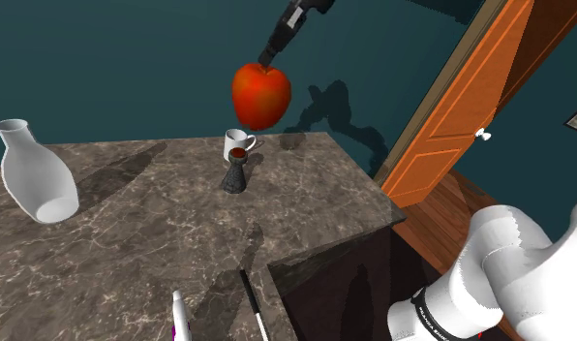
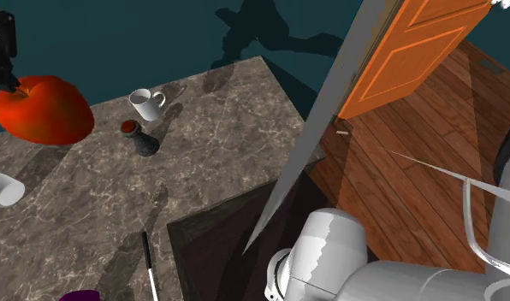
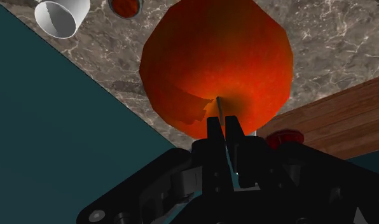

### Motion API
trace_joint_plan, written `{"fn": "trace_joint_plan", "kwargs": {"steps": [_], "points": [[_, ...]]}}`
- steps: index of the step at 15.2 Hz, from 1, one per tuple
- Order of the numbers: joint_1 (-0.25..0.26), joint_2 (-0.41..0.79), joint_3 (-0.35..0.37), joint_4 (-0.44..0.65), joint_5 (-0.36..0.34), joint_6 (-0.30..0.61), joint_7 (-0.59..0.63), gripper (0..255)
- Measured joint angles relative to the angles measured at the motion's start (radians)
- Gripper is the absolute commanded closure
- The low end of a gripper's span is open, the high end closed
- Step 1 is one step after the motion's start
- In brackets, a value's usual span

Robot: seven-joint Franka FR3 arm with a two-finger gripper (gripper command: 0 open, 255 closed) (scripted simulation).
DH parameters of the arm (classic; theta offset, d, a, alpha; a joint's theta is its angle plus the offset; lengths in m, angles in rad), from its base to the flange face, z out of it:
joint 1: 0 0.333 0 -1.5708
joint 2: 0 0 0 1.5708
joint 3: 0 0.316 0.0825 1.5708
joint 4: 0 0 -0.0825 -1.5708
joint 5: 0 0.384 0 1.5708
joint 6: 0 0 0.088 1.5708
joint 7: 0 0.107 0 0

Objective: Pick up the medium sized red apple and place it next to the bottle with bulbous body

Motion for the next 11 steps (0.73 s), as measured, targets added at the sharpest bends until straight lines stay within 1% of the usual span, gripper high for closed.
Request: {"fn": "trace_joint_plan", "kwargs": {"steps": [6,11], "points": [[0.04,0.156,0.059,0.15,0.001,0.016,0.098,255],[0.07,0.317,0.092,0.335,-0.004,-0.003,0.168,255]]}}
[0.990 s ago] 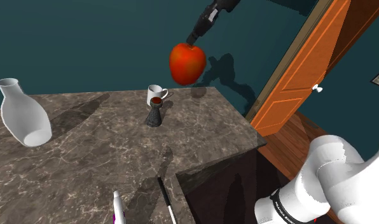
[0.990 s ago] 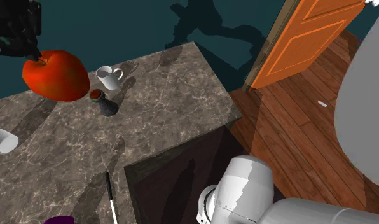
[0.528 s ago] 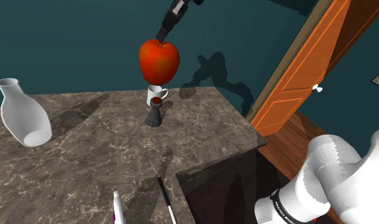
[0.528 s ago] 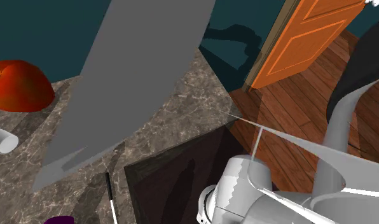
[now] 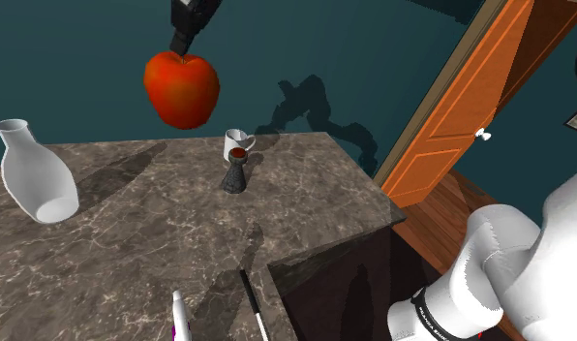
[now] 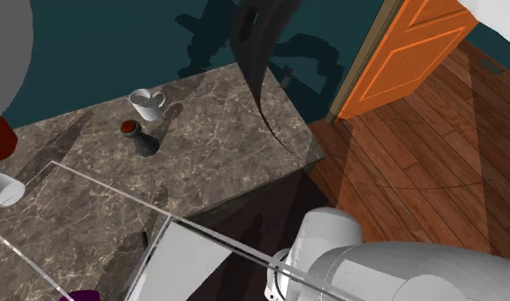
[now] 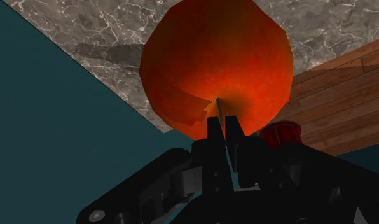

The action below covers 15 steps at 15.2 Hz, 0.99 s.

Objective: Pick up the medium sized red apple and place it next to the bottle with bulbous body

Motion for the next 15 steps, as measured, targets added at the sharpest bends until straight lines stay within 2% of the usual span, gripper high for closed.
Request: {"fn": "trace_joint_plan", "kwargs": {"steps": [4,10,12,15], "points": [[0.024,0.135,0.021,0.17,-0.011,-0.032,0.055,255],[0.06,0.378,0.043,0.51,-0.028,-0.125,0.132,255],[0.067,0.39,0.044,0.509,-0.032,-0.111,0.14,255],[0.071,0.373,0.044,0.444,-0.033,-0.063,0.14,255]]}}
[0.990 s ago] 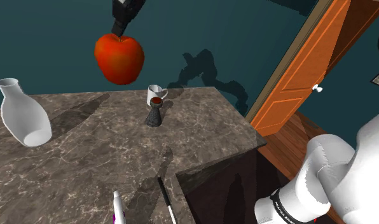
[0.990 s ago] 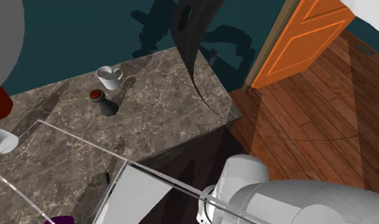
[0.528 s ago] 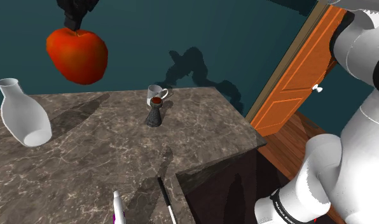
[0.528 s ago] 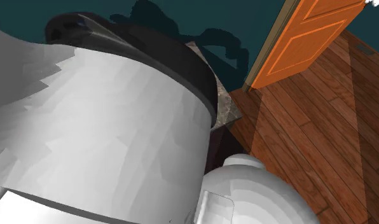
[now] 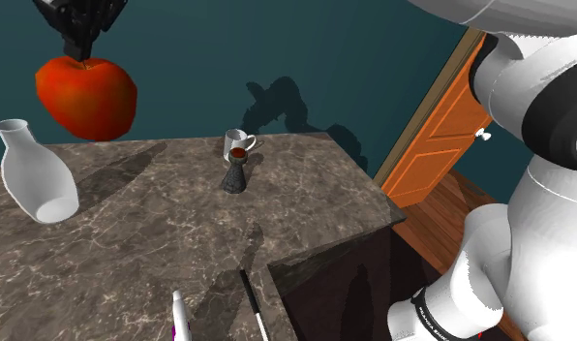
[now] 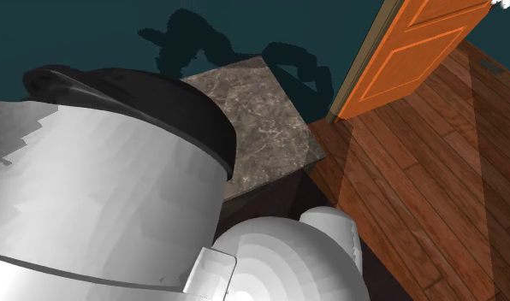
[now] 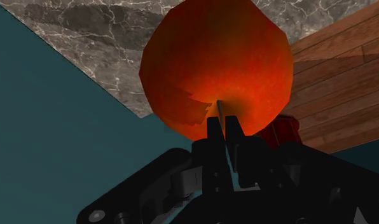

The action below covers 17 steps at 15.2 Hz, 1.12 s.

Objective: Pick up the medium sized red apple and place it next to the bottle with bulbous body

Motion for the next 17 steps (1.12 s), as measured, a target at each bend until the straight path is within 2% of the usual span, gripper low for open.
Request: {"fn": "trace_joint_plan", "kwargs": {"steps": [17], "points": [[0.005,-0.028,0.003,-0.273,0.005,0.245,-0.013,255]]}}
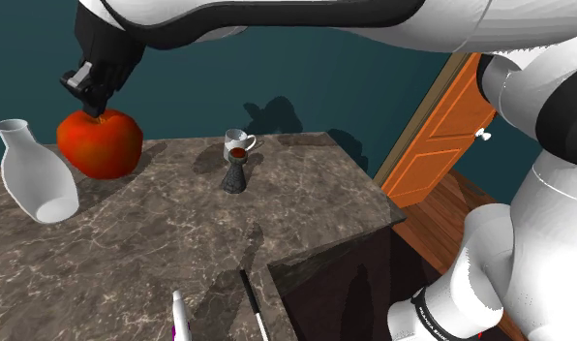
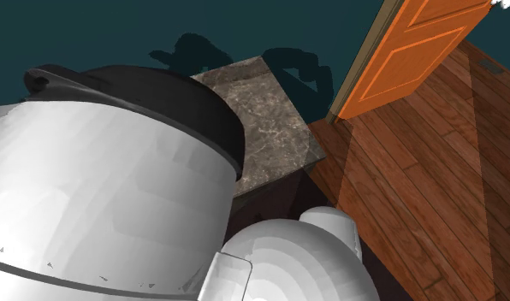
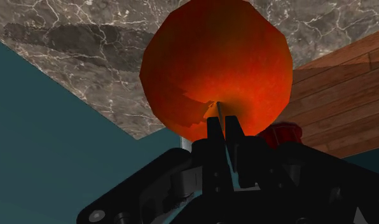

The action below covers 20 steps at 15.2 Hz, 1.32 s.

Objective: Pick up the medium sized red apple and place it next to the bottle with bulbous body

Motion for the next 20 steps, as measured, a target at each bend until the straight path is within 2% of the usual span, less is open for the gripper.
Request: {"fn": "trace_joint_plan", "kwargs": {"steps": [20], "points": [[-0.002,0.061,0.008,-0.181,0.017,0.241,-0.019,255]]}}
